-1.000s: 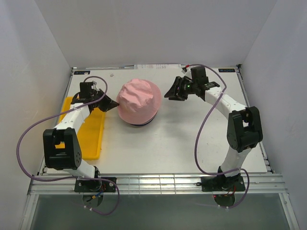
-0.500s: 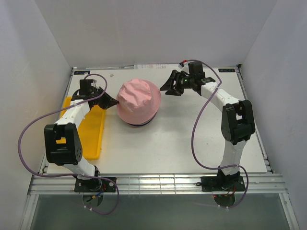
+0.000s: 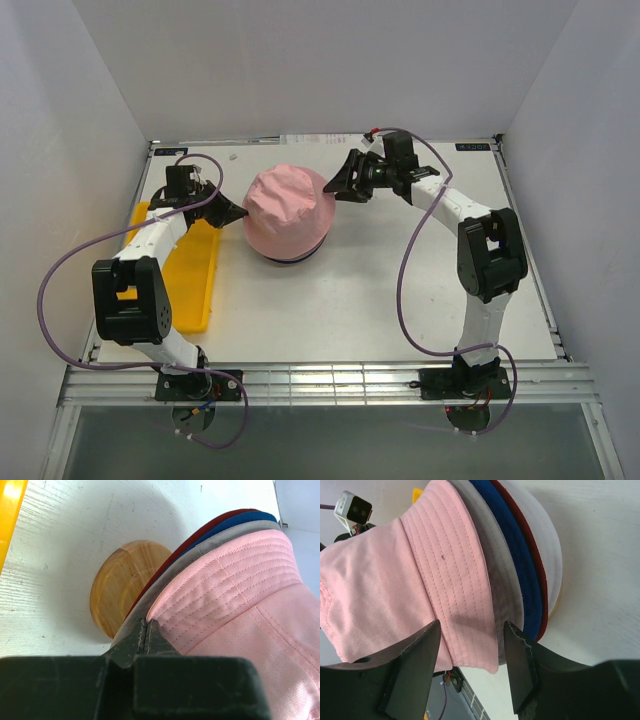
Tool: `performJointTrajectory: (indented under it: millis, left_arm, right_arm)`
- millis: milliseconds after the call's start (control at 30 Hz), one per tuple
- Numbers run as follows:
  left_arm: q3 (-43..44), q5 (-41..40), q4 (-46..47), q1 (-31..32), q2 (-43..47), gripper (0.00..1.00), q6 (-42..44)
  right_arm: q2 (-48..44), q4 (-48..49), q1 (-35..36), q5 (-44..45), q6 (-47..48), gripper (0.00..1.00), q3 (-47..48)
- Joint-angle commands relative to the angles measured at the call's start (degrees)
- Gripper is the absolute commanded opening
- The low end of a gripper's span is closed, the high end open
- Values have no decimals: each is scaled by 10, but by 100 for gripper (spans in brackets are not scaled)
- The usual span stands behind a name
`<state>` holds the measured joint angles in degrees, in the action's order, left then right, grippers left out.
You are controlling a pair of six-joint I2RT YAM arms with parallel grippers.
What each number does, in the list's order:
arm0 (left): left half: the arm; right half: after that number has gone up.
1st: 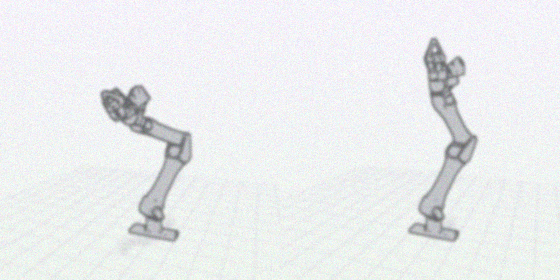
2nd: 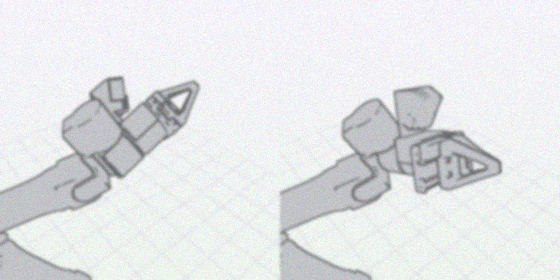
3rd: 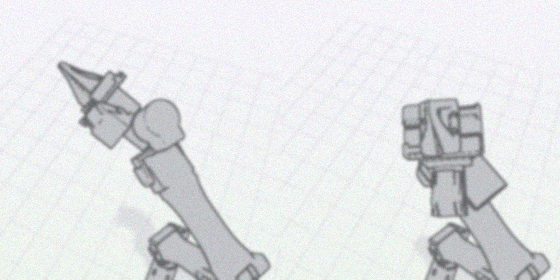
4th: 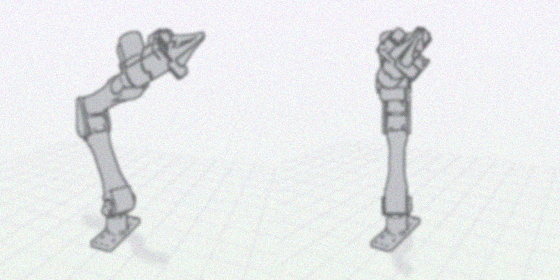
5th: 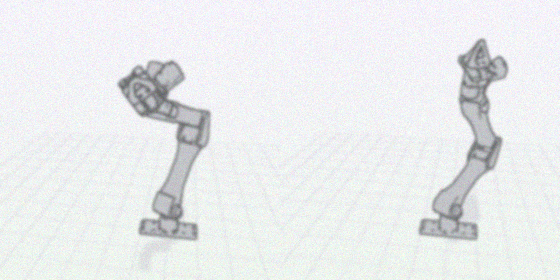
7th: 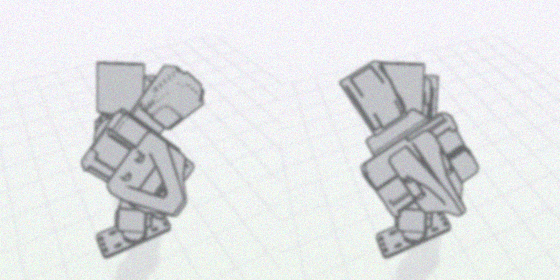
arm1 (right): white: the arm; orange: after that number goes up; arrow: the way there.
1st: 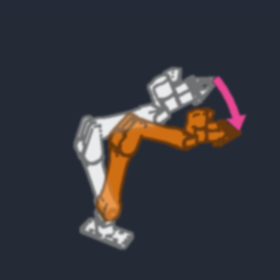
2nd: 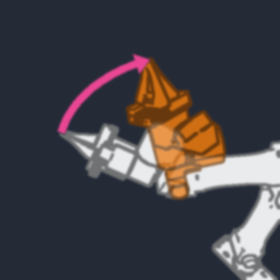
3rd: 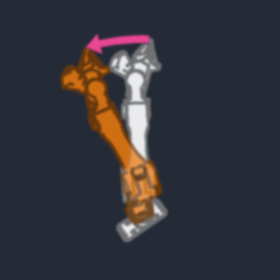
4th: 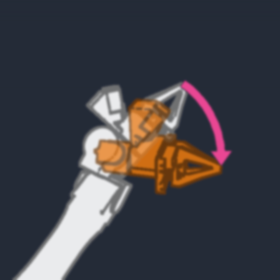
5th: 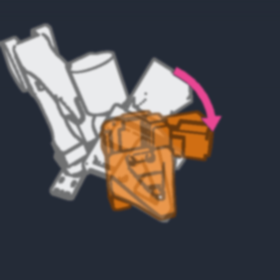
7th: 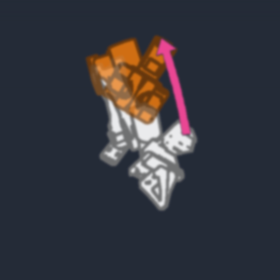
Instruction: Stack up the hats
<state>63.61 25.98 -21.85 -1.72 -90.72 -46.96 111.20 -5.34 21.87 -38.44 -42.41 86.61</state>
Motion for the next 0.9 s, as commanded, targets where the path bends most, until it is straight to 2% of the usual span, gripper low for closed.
performJointTrajectory:
  millis: [0, 67, 167, 233, 267, 400, 633, 867]
  left_arm:
    - [11, 5, 20, -4, 1, 0, -2]
    - [9, 5, 22, -4, 0, 0, -2]
    - [5, 7, 24, -4, 0, 0, -2]
    - [1, 6, 26, -4, 0, 0, -2]
    - [0, 4, 25, -4, 0, 0, -1]
    - [-10, -7, 21, -3, -2, 0, 4]
    - [-54, -15, 35, -4, -8, 0, 9]
    - [-79, -17, 42, -4, -5, 0, 13]
  right_arm:
    - [9, 40, 4, -16, -16, 58, -18]
    - [9, 46, 5, -17, -21, 56, -27]
    - [11, 46, 5, -17, -22, 46, -29]
    - [13, 46, 5, -16, -22, 35, -32]
    - [15, 47, 5, -14, -22, 24, -34]
    - [20, 46, 2, 7, -18, 8, -50]
    - [40, 46, -9, 11, -6, 8, -100]
    - [45, 16, -13, 28, 18, 8, -94]
